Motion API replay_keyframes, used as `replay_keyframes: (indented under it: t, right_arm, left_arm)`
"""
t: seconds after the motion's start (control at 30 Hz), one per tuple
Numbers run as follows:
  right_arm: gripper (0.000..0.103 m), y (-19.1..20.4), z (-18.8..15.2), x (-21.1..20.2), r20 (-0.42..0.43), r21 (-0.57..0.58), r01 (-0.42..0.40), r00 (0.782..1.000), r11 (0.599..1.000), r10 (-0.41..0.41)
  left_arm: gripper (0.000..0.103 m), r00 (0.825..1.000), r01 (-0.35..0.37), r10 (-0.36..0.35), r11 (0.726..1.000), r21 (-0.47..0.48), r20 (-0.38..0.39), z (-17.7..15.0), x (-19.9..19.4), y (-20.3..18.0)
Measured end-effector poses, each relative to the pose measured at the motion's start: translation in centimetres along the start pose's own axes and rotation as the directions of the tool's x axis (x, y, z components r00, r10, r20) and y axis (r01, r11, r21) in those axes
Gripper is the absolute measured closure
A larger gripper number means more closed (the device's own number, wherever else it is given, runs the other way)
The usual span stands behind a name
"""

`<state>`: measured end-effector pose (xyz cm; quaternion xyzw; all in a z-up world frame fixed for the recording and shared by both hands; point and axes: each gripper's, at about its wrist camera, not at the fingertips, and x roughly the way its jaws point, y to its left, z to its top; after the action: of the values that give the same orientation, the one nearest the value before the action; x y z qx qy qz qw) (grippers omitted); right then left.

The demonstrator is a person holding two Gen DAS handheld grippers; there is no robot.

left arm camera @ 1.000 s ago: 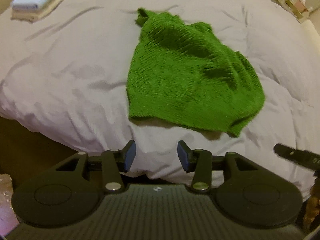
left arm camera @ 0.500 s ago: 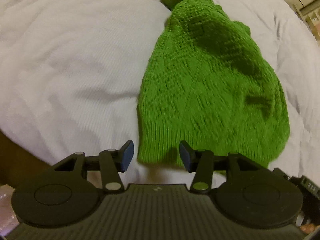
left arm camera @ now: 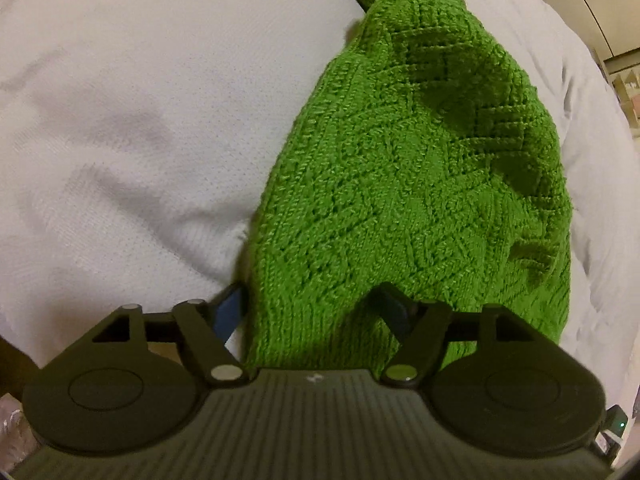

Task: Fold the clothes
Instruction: 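Grasp the vest hem with the left gripper while the right gripper grasps the hem, then lift the vest with both grippers and shake it out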

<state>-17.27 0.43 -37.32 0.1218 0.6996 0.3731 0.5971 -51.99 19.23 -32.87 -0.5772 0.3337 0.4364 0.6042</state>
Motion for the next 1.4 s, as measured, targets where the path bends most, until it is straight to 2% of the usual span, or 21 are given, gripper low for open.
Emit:
replay_keyframes:
  t: [0.03, 0.07, 0.1, 0.17, 0.3, 0.43, 0.47, 0.5, 0.53, 0.57, 0.63, 0.67, 0.7, 0.73, 0.83, 0.9, 0.97, 1.03, 1.17, 1.27, 1.4]
  right_arm:
    - [0.065, 0.1, -0.1, -0.3, -0.001, -0.014, 0.004, 1.0, 1.0, -0.004]
    - [0.075, 0.2, -0.1, -0.7, -0.003, -0.027, 0.007, 1.0, 1.0, -0.007]
    - [0.095, 0.2, -0.2, -1.0, -0.004, -0.041, 0.011, 1.0, 0.999, -0.011]
    - [0.095, 0.4, -0.3, -1.6, -0.006, -0.068, 0.017, 1.0, 0.998, -0.018]
    - [0.095, 0.7, -0.6, -2.9, -0.01, -0.122, 0.031, 0.999, 0.992, -0.032]
    - [0.094, 0.3, -0.7, -4.1, -0.017, -0.142, 0.024, 0.999, 0.99, -0.027]
    - [0.091, -0.2, -0.6, -4.2, -0.02, -0.123, 0.009, 1.0, 0.992, -0.012]
    - [0.081, -0.6, -0.5, -4.0, -0.02, -0.1, -0.006, 1.0, 0.995, 0.004]
    - [0.077, -0.8, -0.3, -3.5, -0.024, -0.084, 0.003, 1.0, 0.996, -0.005]
    - [0.059, -1.1, -0.2, -3.0, -0.028, -0.07, 0.012, 1.0, 0.997, -0.014]
    - [0.058, -0.9, -0.2, -2.1, -0.025, -0.081, 0.023, 0.999, 0.996, -0.025]
    - [0.061, -0.8, -0.3, -1.9, -0.021, -0.089, 0.024, 0.999, 0.996, -0.026]
    - [0.091, -0.7, -0.4, -1.9, -0.021, -0.096, 0.014, 1.0, 0.995, -0.016]
    - [0.095, -0.5, -0.5, -2.2, -0.032, -0.109, -0.002, 1.0, 0.994, -0.001]
    - [0.095, 1.2, -0.4, -4.2, -0.03, -0.178, -0.053, 0.998, 0.983, 0.048]
    - [0.096, 2.7, -0.3, -6.5, -0.019, -0.216, -0.106, 0.994, 0.971, 0.105]
    - [0.096, 5.2, 0.1, -9.8, 0.002, -0.259, -0.185, 0.981, 0.948, 0.192]
    - [0.096, 7.8, 0.3, -13.1, 0.012, -0.321, -0.249, 0.964, 0.914, 0.267]
    - [0.096, 13.7, 0.6, -19.8, 0.025, -0.445, -0.381, 0.899, 0.81, 0.437]
    - [0.096, 18.3, 0.7, -24.2, 0.028, -0.523, -0.458, 0.834, 0.719, 0.551]
    - [0.096, 24.4, 0.3, -28.3, 0.023, -0.608, -0.528, 0.734, 0.593, 0.678]
  left_arm:
    - [0.044, 1.0, -0.001, 0.001, 1.0, 0.004, 0.006, -0.1, -0.1, -0.1]
    - [0.059, 1.0, 0.003, -0.003, 1.0, 0.015, 0.013, -0.2, -0.4, -0.2]
    - [0.066, 1.0, 0.008, -0.009, 1.0, 0.023, 0.018, -0.3, -0.9, -0.2]
    - [0.092, 0.999, 0.029, -0.03, 0.999, 0.027, 0.033, -0.5, -2.0, 0.0]
    - [0.092, 0.993, 0.085, -0.087, 0.996, 0.025, 0.081, -0.9, -4.6, 0.3]
    - [0.089, 0.992, 0.1, -0.103, 0.994, 0.034, 0.069, -1.2, -4.2, 0.1]
    - [0.083, 0.993, 0.097, -0.098, 0.995, 0.022, 0.06, -1.2, -3.6, 0.2]
    - [0.076, 0.994, 0.092, -0.092, 0.996, 0.003, 0.05, -1.0, -3.0, 0.2]
    - [0.062, 0.995, 0.096, -0.095, 0.995, -0.025, 0.043, -1.0, -2.1, 0.2]
    - [0.061, 0.994, 0.102, -0.1, 0.994, -0.05, 0.039, -1.0, -1.3, 0.4]
    - [0.061, 0.995, 0.095, -0.092, 0.994, -0.059, 0.042, -1.2, -0.6, 0.4]
    - [0.065, 0.995, 0.088, -0.085, 0.995, -0.056, 0.044, -1.2, -0.5, 0.2]
    - [0.073, 0.996, 0.08, -0.078, 0.996, -0.043, 0.051, -1.1, -0.8, -0.1]
    - [0.091, 0.995, 0.087, -0.086, 0.996, -0.027, 0.056, -1.1, -1.2, -0.3]
    - [0.093, 0.986, 0.138, -0.138, 0.99, 0.016, 0.091, -1.0, -4.2, -1.4]
    - [0.093, 0.974, 0.182, -0.186, 0.982, 0.044, 0.131, -0.9, -7.2, -2.4]
    - [0.094, 0.951, 0.231, -0.243, 0.969, 0.084, 0.19, -1.0, -11.3, -3.4]
    - [0.094, 0.918, 0.271, -0.3, 0.952, 0.142, 0.26, -1.1, -16.2, -4.7]
    - [0.094, 0.844, 0.266, -0.361, 0.924, 0.274, 0.398, -1.4, -25.5, -7.6]
    - [0.094, 0.769, 0.246, -0.407, 0.9, 0.359, 0.493, -1.2, -32.6, -9.1]
    - [0.094, 0.656, 0.208, -0.469, 0.866, 0.455, 0.592, 0.0, -42.4, -9.7]
